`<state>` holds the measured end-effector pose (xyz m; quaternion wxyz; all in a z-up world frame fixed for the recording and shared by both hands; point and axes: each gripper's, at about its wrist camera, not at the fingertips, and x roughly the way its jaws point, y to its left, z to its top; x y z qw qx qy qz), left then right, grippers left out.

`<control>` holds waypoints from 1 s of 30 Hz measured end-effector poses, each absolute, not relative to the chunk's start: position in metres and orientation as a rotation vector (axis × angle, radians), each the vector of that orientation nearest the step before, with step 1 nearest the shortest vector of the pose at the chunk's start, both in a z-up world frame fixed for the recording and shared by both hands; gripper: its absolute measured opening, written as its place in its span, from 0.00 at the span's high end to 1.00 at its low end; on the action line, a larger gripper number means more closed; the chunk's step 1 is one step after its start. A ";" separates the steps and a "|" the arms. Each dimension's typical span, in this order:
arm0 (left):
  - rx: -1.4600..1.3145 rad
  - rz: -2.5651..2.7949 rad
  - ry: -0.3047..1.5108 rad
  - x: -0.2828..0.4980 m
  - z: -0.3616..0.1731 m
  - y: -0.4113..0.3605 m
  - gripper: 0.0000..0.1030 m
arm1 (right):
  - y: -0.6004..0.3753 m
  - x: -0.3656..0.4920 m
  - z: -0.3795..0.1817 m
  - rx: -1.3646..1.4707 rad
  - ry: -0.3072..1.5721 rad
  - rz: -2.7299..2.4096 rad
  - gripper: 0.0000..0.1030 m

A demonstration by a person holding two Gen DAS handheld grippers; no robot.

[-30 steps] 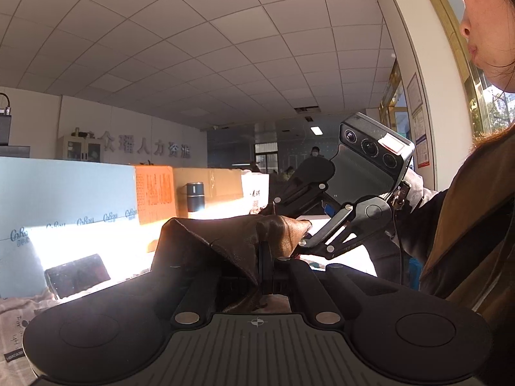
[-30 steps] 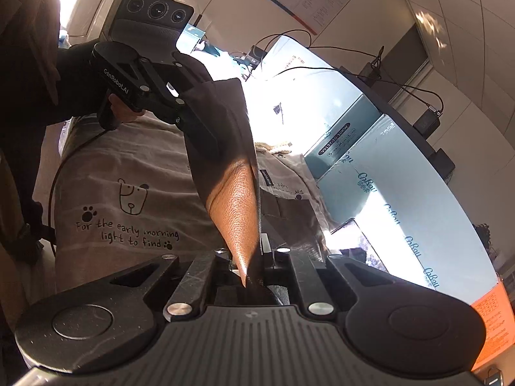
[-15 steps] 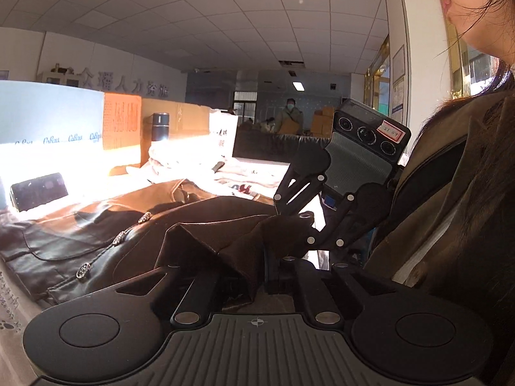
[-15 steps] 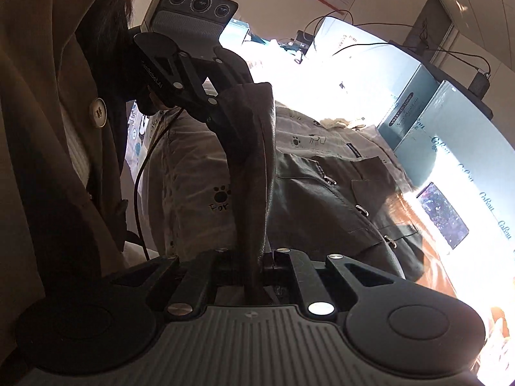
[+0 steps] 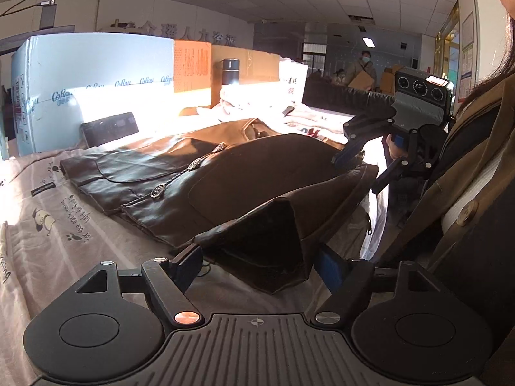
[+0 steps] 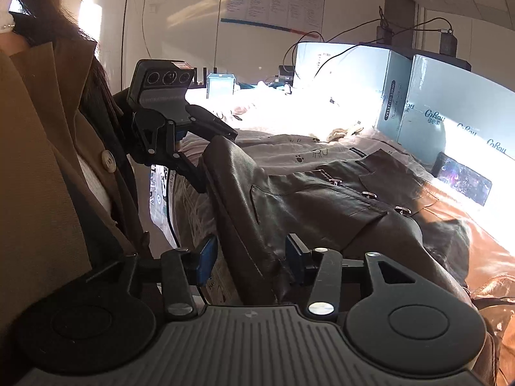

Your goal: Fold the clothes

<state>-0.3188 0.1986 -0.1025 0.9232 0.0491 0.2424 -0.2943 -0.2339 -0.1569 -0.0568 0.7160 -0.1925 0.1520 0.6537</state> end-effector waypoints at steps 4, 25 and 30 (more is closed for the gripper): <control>0.073 -0.497 0.498 -0.319 -0.094 0.226 0.23 | -0.193 -0.211 -0.050 -0.317 0.281 1.329 0.37; -0.622 0.121 0.505 -0.063 -0.114 0.313 0.07 | -0.251 0.075 -0.102 0.362 0.667 0.762 0.04; -0.757 -0.010 0.480 -0.069 -0.122 0.325 0.19 | -0.253 0.080 -0.106 0.403 0.691 0.775 0.04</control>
